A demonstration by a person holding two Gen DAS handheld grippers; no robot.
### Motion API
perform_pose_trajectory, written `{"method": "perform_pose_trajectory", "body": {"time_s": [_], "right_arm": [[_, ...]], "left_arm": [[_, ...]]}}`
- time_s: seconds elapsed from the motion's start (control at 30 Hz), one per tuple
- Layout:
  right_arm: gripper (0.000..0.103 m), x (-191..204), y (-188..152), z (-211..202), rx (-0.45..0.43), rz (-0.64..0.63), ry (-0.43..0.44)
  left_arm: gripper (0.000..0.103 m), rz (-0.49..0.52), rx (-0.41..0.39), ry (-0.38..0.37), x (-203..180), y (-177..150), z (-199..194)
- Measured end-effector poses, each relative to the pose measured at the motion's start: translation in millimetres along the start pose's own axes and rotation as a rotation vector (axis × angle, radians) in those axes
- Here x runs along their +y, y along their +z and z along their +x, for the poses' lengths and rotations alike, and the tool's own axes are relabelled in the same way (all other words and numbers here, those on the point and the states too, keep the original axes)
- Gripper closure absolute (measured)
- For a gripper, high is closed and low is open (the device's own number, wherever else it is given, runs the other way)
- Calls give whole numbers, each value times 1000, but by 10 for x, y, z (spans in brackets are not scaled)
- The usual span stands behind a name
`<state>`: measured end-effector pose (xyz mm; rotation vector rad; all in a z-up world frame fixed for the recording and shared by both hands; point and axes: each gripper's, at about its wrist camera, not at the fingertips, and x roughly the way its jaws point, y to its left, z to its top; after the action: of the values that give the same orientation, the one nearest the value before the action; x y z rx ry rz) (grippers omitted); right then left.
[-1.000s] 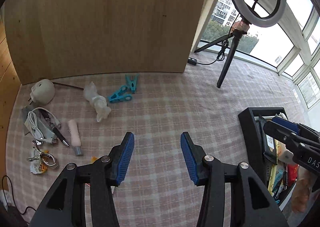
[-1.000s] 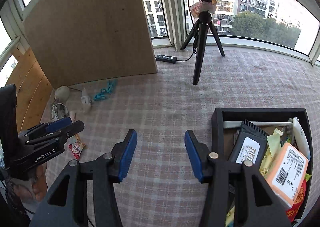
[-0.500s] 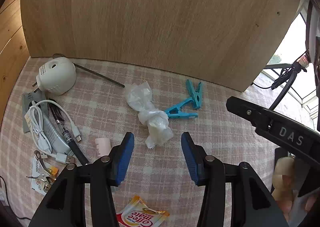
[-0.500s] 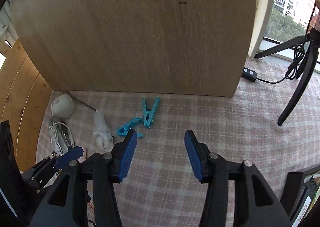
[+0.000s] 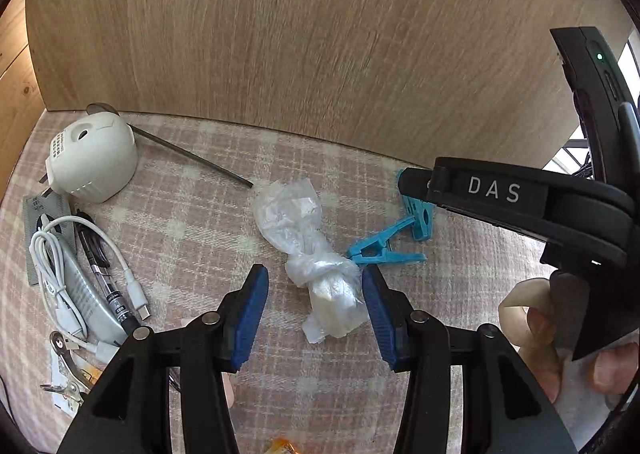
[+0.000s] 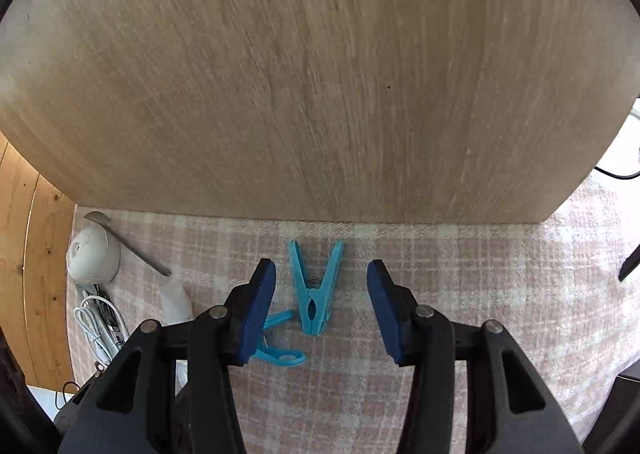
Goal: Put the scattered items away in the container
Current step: 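Grasp the white plastic bag with left tool while right tool grasps a blue clothespin, then carry the plastic bag and blue clothespin into the black tray and release both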
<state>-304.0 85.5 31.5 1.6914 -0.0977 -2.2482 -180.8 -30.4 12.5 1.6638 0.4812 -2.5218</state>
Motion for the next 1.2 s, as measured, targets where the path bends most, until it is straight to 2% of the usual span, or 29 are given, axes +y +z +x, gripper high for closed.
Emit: {"method": "perform_pose_trajectory", "body": {"time_s": [0.17, 0.2, 0.23, 0.33, 0.5, 0.73, 0.93, 0.97, 1.1, 1.2], "right_arm": [[69, 99, -2, 75, 0, -48, -70], [72, 108, -3, 79, 0, -47, -72], [77, 93, -7, 74, -1, -44, -77], [77, 23, -39, 53, -6, -36, -74], [77, -93, -170, -53, 1, -15, -55], [78, -402, -562, -552, -50, 16, -28], [78, -746, -970, -1108, -104, 70, -15], [78, -815, -1034, -1209, -116, 83, -15], [78, -1205, -1231, -1528, -153, 142, -33], [78, -1469, -1502, -1794, -184, 185, -63]], "left_arm": [[58, -4, 20, 16, 15, -20, 97], [60, -8, 19, 19, 29, -26, 102], [68, -12, 18, 23, 43, -32, 106], [76, -5, 10, 36, 59, -53, 114], [77, -15, -10, 8, 84, -126, 15], [77, 10, -62, -52, 63, -268, -389], [77, 79, -93, -98, -138, -414, -775], [77, 93, -94, -107, -249, -414, -733], [77, 159, -91, -150, -455, -599, -973], [77, 220, -77, -198, -729, -751, -1109]]}}
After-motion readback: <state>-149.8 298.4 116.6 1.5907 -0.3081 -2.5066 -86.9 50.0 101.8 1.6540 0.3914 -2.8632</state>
